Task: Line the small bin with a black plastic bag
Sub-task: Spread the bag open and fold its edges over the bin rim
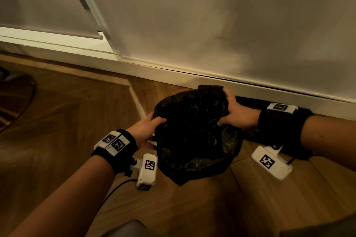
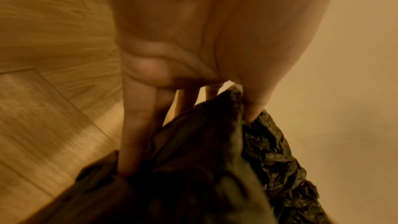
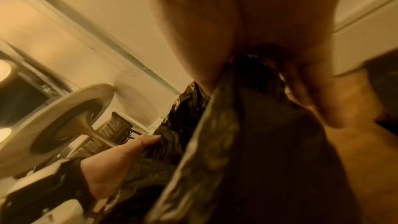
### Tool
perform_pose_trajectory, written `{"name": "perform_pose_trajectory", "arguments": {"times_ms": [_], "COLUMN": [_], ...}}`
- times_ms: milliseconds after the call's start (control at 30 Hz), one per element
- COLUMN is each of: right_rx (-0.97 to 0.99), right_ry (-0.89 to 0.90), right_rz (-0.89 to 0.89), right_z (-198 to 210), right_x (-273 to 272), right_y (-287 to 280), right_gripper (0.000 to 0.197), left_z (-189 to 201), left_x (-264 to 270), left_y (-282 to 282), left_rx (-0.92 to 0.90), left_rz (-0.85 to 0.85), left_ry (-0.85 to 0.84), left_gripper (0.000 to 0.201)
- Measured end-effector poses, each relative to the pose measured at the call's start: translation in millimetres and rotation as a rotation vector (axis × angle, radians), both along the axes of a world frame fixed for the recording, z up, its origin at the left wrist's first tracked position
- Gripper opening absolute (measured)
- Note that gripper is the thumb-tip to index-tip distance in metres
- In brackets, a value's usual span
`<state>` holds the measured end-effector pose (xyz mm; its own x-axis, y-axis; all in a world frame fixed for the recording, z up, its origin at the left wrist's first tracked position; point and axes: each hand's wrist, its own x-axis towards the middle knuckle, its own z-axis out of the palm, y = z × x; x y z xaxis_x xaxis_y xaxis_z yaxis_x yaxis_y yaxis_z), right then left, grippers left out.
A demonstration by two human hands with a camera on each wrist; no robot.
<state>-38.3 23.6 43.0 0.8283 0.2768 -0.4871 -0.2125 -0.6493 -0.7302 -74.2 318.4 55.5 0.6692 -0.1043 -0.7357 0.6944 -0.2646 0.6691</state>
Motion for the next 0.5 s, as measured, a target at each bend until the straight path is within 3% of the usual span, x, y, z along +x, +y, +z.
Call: {"name": "perform_pose_trajectory", "arguments": {"times_ms": [67,133,267,367,500], "right_rx": [-0.139,-0.146,-0.072,-0.054,-0.017], "right_ry": [-0.143,-0.222,-0.067,-0.013,0.140], "right_rz": [0.034,0.081,0.133,0.090,-0.054], "right_z": [5,10,11,11,13], "right_x": [10,20,29,26,25], "right_y": [-1,6,16,19,20], "right_gripper": [0.123,0.117,0.061,0.031,0.029], "left_z": [-1,-1,-4,-7,-7], "left_x": [-2,-5,-7,-8,-9], "left_y": [7,7,1,-1,-3], "left_rx": [-0.009,-0.001,0.007,-0.009,-0.014], "left_rz": [-0.030,-0.054,-0.034,-0.009,0.001], "left_ry": [0.007,-0.009,-0.076,-0.095,-0.104], "left_gripper": [0.051,0.049,0.038,0.035,0.039]}}
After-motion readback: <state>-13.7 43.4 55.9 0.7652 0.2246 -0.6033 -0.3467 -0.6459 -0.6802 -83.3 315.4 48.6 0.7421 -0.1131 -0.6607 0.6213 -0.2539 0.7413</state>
